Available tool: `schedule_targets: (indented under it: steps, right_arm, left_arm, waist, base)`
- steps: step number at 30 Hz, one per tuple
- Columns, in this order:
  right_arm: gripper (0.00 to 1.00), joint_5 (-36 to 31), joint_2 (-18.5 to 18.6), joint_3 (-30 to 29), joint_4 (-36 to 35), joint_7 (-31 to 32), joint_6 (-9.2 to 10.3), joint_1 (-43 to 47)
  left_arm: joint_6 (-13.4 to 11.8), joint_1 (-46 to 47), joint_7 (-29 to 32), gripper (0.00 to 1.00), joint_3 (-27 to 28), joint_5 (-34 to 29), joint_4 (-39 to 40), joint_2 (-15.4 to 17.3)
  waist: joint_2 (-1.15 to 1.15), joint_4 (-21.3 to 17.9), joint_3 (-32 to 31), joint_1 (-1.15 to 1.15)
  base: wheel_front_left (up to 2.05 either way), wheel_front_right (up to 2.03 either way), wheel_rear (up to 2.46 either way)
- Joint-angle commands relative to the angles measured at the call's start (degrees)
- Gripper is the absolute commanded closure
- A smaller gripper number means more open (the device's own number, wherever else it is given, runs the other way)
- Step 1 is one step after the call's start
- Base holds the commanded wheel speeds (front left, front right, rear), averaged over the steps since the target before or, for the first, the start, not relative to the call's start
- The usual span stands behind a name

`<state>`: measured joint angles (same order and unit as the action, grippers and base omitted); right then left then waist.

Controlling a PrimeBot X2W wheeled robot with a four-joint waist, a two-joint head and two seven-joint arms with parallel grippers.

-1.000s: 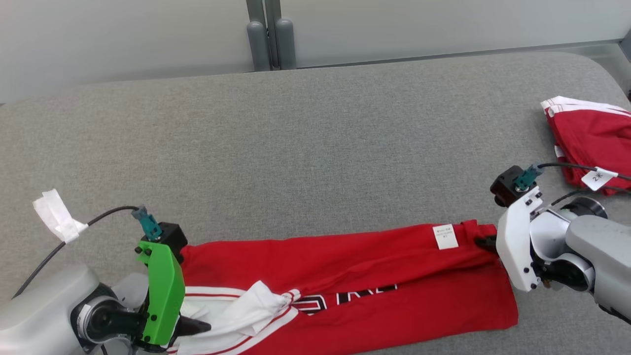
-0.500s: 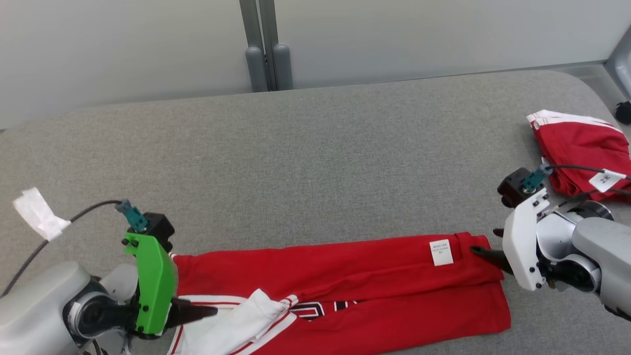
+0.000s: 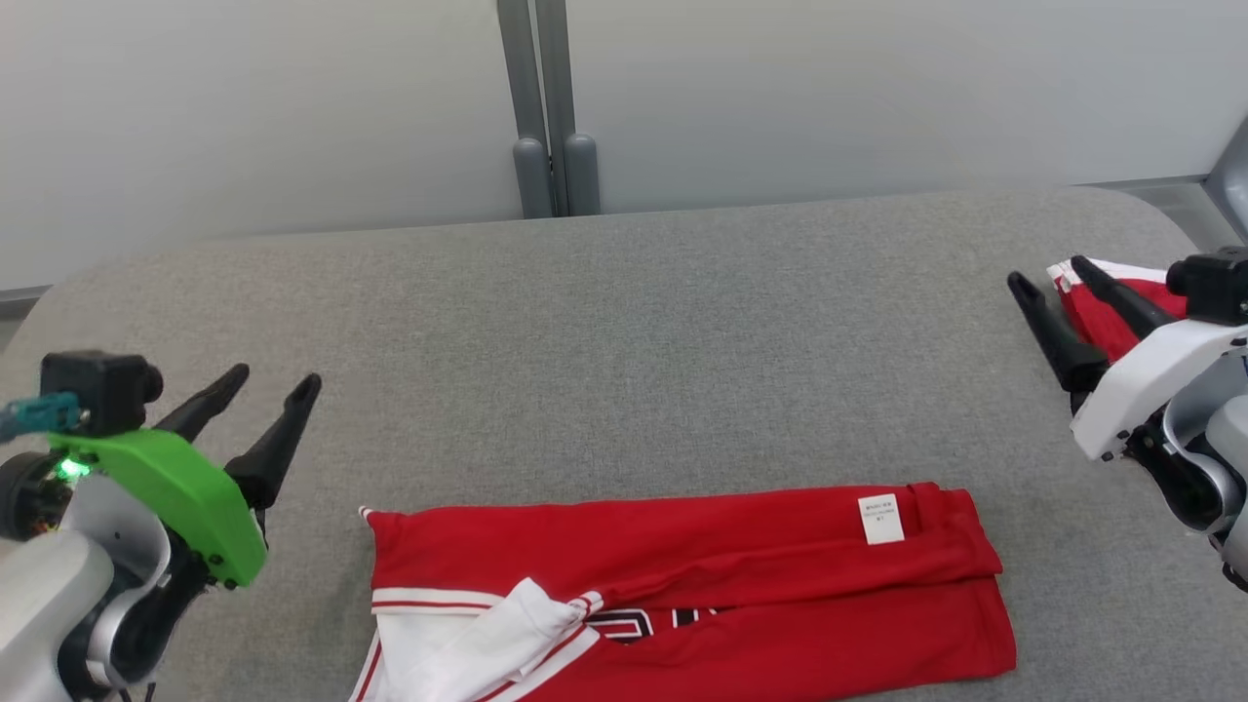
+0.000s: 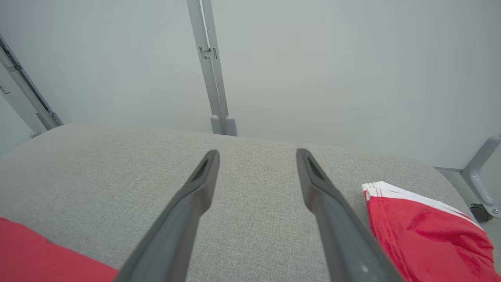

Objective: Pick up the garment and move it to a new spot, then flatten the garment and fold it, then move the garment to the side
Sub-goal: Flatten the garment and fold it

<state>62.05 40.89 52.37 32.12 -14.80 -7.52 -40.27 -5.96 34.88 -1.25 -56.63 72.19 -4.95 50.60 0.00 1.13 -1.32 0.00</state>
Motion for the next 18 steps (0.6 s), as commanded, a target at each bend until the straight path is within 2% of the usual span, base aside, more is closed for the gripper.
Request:
schedule_targets:
  steps: [1, 3, 5, 7, 10, 13, 18]
  right_arm:
    - [0.00, -2.6, -1.2, -4.9, -0.8, -0.4, 0.05, 1.7]
    - [0.00, -6.8, -3.3, -13.5, -2.9, -0.3, 0.05, 5.9]
    - [0.00, -11.6, -5.9, -21.8, -5.5, -0.3, 0.05, 11.2]
    - [0.00, -16.7, -8.8, -28.6, -8.7, -0.4, 0.04, 16.2]
    - [0.00, -22.4, -12.8, -36.1, -12.7, -0.4, 0.04, 23.7]
    - [0.00, -26.7, -16.3, -41.3, -16.3, -0.4, 0.04, 30.2]
    - [0.00, -30.7, -19.9, -45.7, -18.8, -0.4, 0.04, 36.9]
  left_arm:
    - [-2.3, -2.6, -4.1, 0.00, 1.0, -1.2, 0.8, 0.3]
    - [-5.7, -5.5, -10.0, 0.00, 3.1, -1.0, 2.0, -0.2]
    - [-8.6, -8.0, -13.0, 0.00, 5.8, -2.0, 2.9, -0.9]
    - [-10.5, -10.7, -13.8, 0.00, 8.4, -4.4, 4.6, -2.0]
    - [-12.5, -15.6, -13.9, 0.00, 16.7, -10.5, 7.0, -5.5]
    - [-12.9, -22.8, -13.9, 0.00, 24.2, -18.2, 8.4, -10.5]
    - [-10.7, -31.5, -13.9, 0.00, 32.8, -28.7, 8.2, -18.3]
  waist:
    - [0.00, 0.2, -0.2, 0.00]
    - [0.00, 0.3, -0.3, 0.00]
    - [0.00, 0.4, -0.3, 0.00]
    - [0.00, 0.6, -0.4, 0.00]
    - [0.00, 1.0, -0.5, 0.00]
    - [0.00, 0.9, -0.6, 0.00]
    - [0.00, 0.6, -0.6, 0.00]
  base:
    - [0.00, 0.00, 0.00]
    - [0.00, 0.00, 0.00]
    - [0.00, 0.00, 0.00]
    - [0.00, 0.00, 0.00]
    - [0.00, 0.00, 0.00]
    - [0.00, 0.00, 0.00]
    - [0.00, 0.00, 0.00]
